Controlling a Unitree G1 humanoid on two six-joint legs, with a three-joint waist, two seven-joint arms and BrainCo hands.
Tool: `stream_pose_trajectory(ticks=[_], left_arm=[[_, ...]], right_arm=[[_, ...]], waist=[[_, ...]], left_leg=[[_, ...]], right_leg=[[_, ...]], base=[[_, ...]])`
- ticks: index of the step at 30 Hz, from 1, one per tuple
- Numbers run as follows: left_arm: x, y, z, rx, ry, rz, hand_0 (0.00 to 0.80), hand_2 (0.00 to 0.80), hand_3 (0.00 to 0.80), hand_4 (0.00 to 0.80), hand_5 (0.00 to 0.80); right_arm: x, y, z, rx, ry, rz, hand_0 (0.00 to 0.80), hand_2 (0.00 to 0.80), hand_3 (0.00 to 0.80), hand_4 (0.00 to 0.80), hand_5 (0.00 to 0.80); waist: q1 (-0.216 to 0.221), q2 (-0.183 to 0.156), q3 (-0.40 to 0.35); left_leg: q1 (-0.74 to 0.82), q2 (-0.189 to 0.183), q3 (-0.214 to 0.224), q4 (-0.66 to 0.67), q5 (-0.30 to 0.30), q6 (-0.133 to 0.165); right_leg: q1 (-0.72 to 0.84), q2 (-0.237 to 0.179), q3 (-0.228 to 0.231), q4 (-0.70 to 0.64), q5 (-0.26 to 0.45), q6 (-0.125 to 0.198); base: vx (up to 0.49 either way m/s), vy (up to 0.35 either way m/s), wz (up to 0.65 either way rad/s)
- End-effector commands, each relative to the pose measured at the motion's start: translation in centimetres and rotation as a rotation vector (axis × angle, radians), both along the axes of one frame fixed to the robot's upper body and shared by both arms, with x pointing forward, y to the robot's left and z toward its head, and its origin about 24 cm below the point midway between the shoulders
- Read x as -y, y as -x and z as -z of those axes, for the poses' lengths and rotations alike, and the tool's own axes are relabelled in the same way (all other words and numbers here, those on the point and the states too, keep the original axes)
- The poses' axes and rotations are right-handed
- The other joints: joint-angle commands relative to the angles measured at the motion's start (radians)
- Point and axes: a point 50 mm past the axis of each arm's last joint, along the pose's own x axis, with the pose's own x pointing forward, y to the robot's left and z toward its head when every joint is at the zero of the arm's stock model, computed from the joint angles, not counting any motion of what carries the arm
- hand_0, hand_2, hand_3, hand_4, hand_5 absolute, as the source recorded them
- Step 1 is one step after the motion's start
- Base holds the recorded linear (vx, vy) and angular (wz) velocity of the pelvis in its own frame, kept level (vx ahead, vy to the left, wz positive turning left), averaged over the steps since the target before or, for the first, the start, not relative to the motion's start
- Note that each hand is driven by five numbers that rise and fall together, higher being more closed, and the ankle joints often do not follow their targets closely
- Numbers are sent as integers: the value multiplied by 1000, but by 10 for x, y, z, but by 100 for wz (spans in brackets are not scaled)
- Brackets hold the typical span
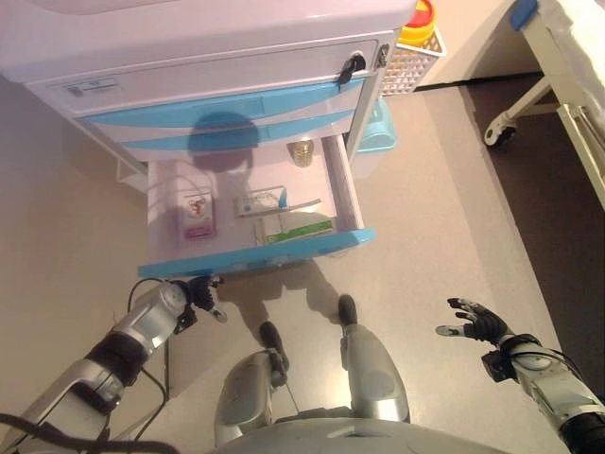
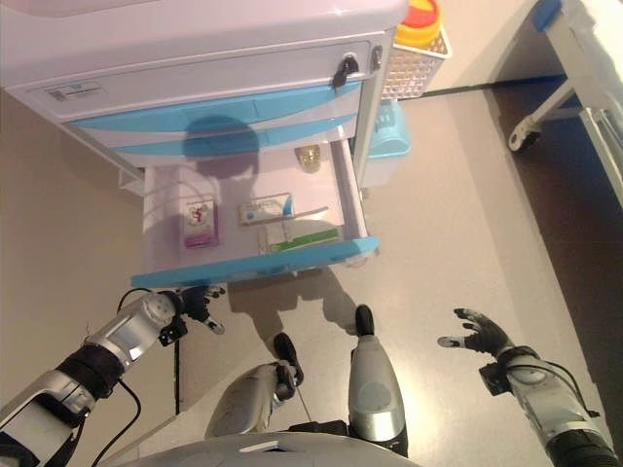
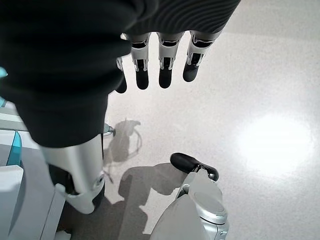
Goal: Open the drawer and pick up the medicine
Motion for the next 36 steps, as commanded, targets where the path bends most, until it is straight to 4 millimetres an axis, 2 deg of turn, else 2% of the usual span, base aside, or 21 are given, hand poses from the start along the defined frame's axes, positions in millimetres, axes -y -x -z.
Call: stream_pose_trajectory(ticks=[1,5,11,20,26,30,31,36], left_arm=[[-9,-1,2,1,10,-72,0,0,0,0,0],[-11,-13,-11,58,23,-75,0,0,0,0,0],[-19,-45,-51,210,-36,-73,0,0,0,0,0],[-54,-81,-114,475,-105,-230,0,0,0,0,0],[-74,-94,-158,609,-140,-315,0,0,0,0,0],[-82,-100,-185,682,-164,-367,0,0,0,0,0],[-84,-101,-191,699,-166,-379,0,0,0,0,0],[-95,-102,-223,785,-192,-433,0,0,0,0,0]], right_arm=[[-1,-1,-2,7,23,-17,0,0,0,0,0],[1,-3,-4,4,30,-18,0,0,0,0,0],[5,-4,-4,-43,49,-57,0,0,0,0,0],[-3,3,6,-93,-25,-67,0,0,0,0,0],[-10,17,21,-109,-60,-68,0,0,0,0,0],[-13,19,26,-78,-76,-45,0,0,0,0,0],[-14,19,26,-69,-81,-36,0,0,0,0,0],[-13,19,27,-33,-85,-11,0,0,0,0,0]], waist=[[-7,-5,-25],[-18,-1,-22],[-44,4,-23],[-99,-3,-4],[-133,-10,12],[-148,-19,26],[-151,-16,31],[-162,-25,50]], left_leg=[[-50,2,-60,84,-27,15],[-49,0,-52,81,-27,13],[-38,-1,-30,83,-30,10],[-62,13,6,127,-52,7],[-75,15,23,155,-75,6],[-92,19,34,175,-86,6],[-88,21,24,188,-114,-1],[-111,29,34,223,-133,1]], right_leg=[[-53,-65,-6,146,-19,57],[-60,-64,0,149,-19,53],[-61,-66,9,151,-19,49],[-98,-61,48,164,-25,39],[-111,-59,76,159,-26,37],[-127,-61,89,159,-19,36],[-122,-60,90,169,-41,42],[-141,-62,103,173,-32,42]], base=[[-28,18,-3],[-30,36,-4],[-2,47,-7],[-10,53,-8],[-5,63,-11],[-1,45,-9],[29,68,-8],[-15,32,-6]])
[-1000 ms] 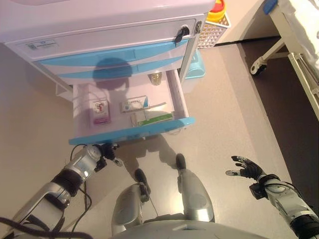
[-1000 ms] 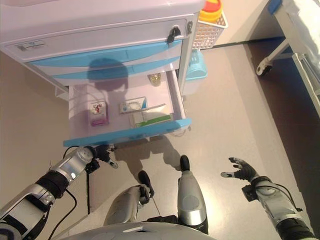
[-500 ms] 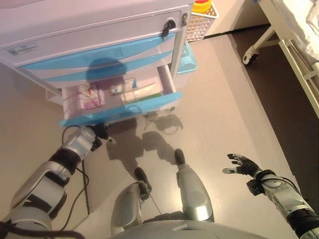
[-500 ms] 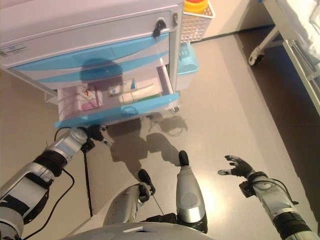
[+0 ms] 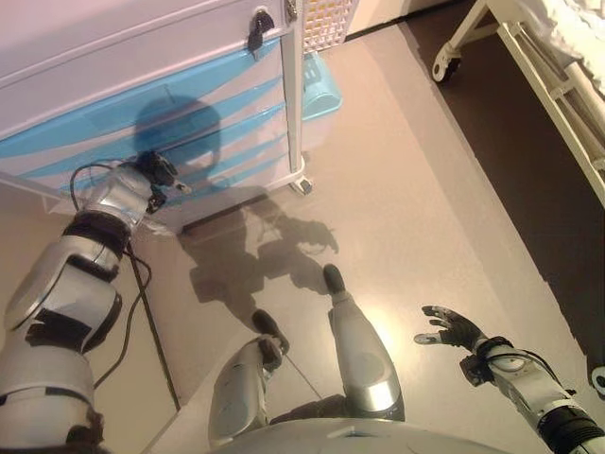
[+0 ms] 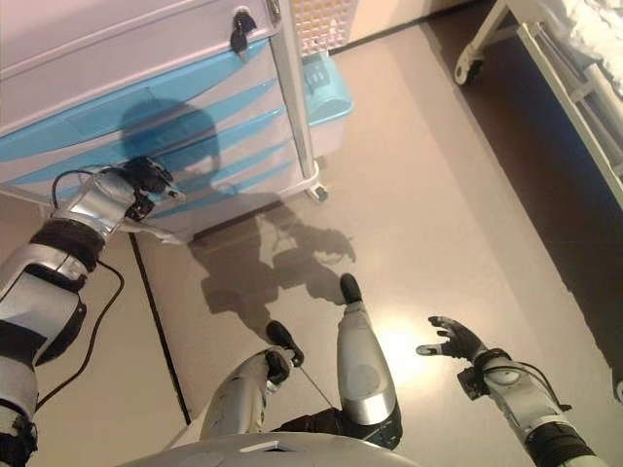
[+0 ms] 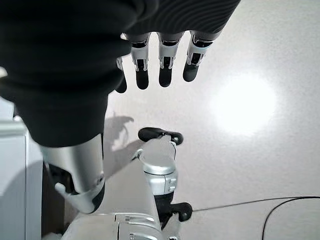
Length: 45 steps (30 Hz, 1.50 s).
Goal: Open the drawer and pick up the medicine
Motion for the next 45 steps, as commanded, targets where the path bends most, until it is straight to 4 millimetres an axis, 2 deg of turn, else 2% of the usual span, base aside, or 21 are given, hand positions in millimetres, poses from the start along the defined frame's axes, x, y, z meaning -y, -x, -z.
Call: stream_pose_trajectory(ticks=[1,6,9,12,13,14,16,17,22,25,26,29,31,36,45], left_arm=[[-39,6,-64,206,-75,-118,0,0,0,0,0],[-43,6,-77,229,-72,-133,0,0,0,0,0],[-37,4,-76,227,-47,-94,0,0,0,0,0],[-21,0,-59,187,14,-10,0,0,0,0,0],[-14,0,-51,167,51,29,0,0,0,0,0],[-8,0,-42,142,79,55,0,0,0,0,0],[5,3,-19,82,169,118,0,0,0,0,0],[15,8,1,35,240,156,0,0,0,0,0],[41,47,77,-168,469,249,0,0,0,0,0],[54,75,115,-250,638,243,0,0,0,0,0],[61,91,135,-284,703,231,0,0,0,0,0],[77,130,171,-356,848,241,0,0,0,0,0],[79,151,187,-379,930,212,0,0,0,0,0],[86,187,211,-400,1149,122,0,0,0,0,0],[105,219,247,-426,1402,-78,0,0,0,0,0]], right_arm=[[5,15,6,2,-19,49,0,0,0,0,0],[2,15,9,8,-29,49,0,0,0,0,0],[-1,17,10,10,-36,38,0,0,0,0,0],[-6,17,12,13,-43,23,0,0,0,0,0],[-8,17,12,16,-47,20,0,0,0,0,0],[-9,18,13,13,-47,19,0,0,0,0,0],[-9,19,14,8,-53,23,0,0,0,0,0],[-10,21,16,8,-76,34,0,0,0,0,0],[-15,26,18,3,-193,86,0,0,0,0,0],[-20,31,19,15,-251,113,0,0,0,0,0],[-21,34,21,15,-277,138,0,0,0,0,0],[-29,39,24,9,-354,163,0,0,0,0,0],[-34,43,26,-7,-403,163,0,0,0,0,0],[-54,48,35,-51,-581,165,0,0,0,0,0],[-93,47,62,-167,-744,215,0,0,0,0,0]], waist=[[-3,-27,-14],[-4,-36,-2],[2,-35,-2],[18,-33,-2],[27,-38,-1],[34,-37,-2],[52,-32,-6],[68,-28,-11],[125,-11,-47],[155,2,-74],[171,8,-92],[204,22,-132],[222,30,-163],[265,43,-242],[330,54,-336]], left_leg=[[-68,10,-48,152,-86,-2],[-97,16,-58,190,-105,2],[-106,12,-64,192,-109,4],[-104,8,-73,184,-110,6],[-109,5,-66,173,-81,12],[-102,4,-70,166,-80,12],[-85,-3,-81,143,-71,11],[-73,-8,-90,126,-64,9],[-16,-30,-134,31,-24,2],[23,-41,-160,-41,6,-3],[37,-45,-173,-72,21,-6],[71,-52,-204,-140,52,-12],[92,-51,-218,-173,65,-15],[135,-46,-252,-247,99,-27],[187,-32,-293,-364,154,-48]], right_leg=[[-53,-73,8,115,-33,37],[-72,-68,22,124,-25,38],[-79,-66,23,128,-26,38],[-73,-68,13,128,-29,40],[-78,-71,11,119,-6,35],[-71,-72,5,117,-8,36],[-52,-74,-6,108,-11,39],[-37,-77,-18,101,-14,41],[25,-80,-67,74,-33,42],[64,-77,-100,53,-41,39],[81,-73,-115,39,-41,38],[123,-58,-146,10,-45,31],[146,-52,-167,-3,-50,26],[203,-37,-218,-37,-61,13],[286,-32,-296,-96,-69,11]], base=[[0,0,0],[0,0,0],[0,0,0],[-43,-53,6],[-84,-110,7],[-75,-115,6],[8,-90,7],[11,-103,9],[25,-107,13],[17,-101,26],[26,-104,28],[27,-103,30],[57,-80,27],[54,-66,21],[16,-28,16]])
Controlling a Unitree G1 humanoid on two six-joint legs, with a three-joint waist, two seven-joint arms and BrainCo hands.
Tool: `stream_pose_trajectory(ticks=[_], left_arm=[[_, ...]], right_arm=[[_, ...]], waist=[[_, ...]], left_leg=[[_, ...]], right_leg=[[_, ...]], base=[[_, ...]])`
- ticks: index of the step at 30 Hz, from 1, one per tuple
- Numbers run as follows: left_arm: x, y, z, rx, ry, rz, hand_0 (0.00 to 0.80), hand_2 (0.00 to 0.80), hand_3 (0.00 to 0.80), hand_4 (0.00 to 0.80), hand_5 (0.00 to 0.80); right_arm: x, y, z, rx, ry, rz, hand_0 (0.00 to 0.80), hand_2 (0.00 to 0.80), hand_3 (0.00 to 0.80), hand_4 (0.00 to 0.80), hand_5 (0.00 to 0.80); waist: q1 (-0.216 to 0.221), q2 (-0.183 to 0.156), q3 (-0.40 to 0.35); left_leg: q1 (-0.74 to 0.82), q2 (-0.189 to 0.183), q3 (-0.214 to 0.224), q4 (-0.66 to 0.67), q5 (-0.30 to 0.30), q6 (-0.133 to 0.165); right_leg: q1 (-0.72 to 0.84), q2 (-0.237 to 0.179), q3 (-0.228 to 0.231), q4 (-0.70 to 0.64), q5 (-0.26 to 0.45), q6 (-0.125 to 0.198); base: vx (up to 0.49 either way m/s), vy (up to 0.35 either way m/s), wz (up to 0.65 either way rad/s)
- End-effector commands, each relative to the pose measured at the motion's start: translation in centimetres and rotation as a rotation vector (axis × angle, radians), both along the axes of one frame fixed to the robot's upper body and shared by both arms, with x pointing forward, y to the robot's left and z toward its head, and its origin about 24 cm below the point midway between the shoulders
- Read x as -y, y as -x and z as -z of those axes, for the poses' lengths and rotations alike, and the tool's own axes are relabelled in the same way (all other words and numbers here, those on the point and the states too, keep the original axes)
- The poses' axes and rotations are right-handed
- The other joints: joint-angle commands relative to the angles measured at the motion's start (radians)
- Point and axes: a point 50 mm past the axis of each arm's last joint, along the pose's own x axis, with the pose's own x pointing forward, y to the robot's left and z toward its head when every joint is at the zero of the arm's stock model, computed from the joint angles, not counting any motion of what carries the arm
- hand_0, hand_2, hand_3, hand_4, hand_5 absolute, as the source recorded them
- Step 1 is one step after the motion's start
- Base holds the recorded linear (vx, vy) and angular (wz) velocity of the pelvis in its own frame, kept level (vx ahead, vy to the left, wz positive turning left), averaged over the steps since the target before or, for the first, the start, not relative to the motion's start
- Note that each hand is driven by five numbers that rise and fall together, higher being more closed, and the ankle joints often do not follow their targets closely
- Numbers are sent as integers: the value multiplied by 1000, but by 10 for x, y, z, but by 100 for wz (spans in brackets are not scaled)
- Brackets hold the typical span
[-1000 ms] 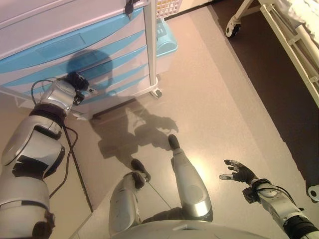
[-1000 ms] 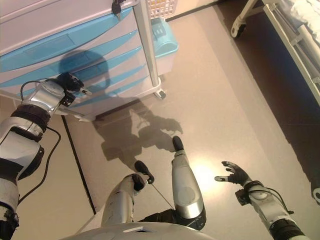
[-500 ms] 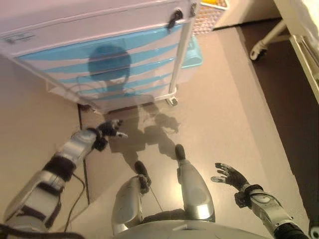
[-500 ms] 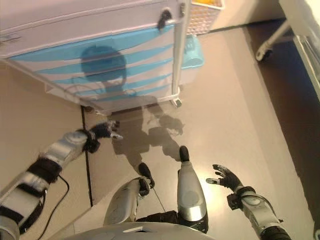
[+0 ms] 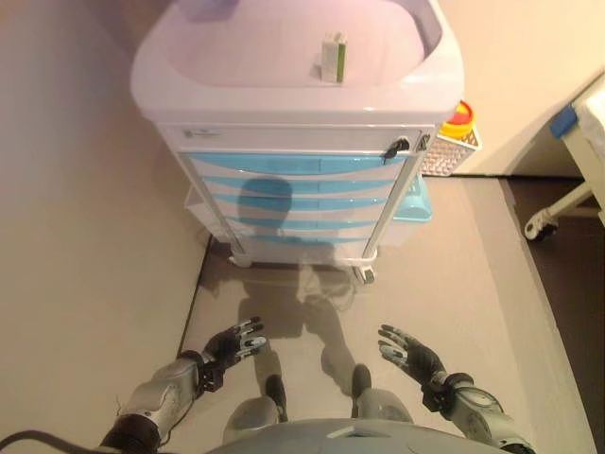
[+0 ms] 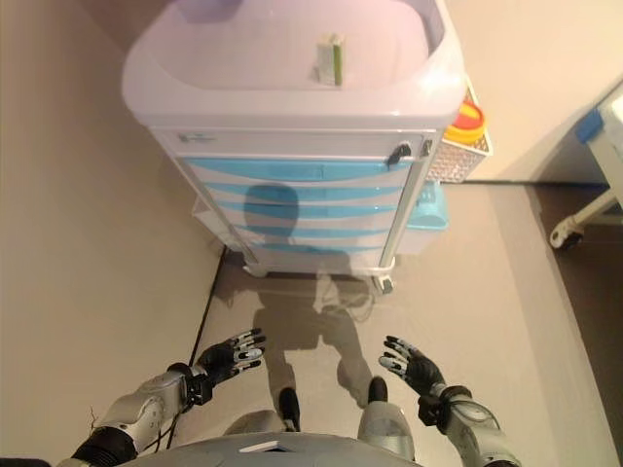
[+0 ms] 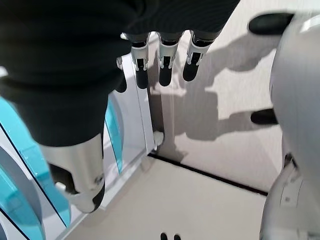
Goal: Open the drawer and pick up the medicine
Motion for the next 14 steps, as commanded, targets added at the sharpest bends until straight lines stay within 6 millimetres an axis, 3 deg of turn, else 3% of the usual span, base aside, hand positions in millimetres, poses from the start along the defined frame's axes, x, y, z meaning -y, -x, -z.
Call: stream_pose_trajectory(ticks=[1,6,14], left_arm=[[2,-1,2,21,72,-51,0,0,0,0,0],[18,3,16,-32,131,-83,0,0,0,0,0],[25,11,27,-61,180,-146,0,0,0,0,0]], right_arm=[[-15,-4,1,6,-81,-3,0,0,0,0,0],[-30,-4,11,-48,-191,109,0,0,0,0,0],[-34,0,18,-49,-258,187,0,0,0,0,0]], waist=[[24,3,3],[38,7,-24],[43,9,-42]], left_leg=[[-44,10,-93,6,-11,-12],[-41,12,-108,-28,12,-16],[-37,3,-118,-30,11,-9]], right_leg=[[3,-25,-58,133,-74,27],[21,-17,-85,130,-87,21],[28,-17,-89,131,-90,20]], base=[[-3,-9,17],[-21,1,16],[-16,11,6]])
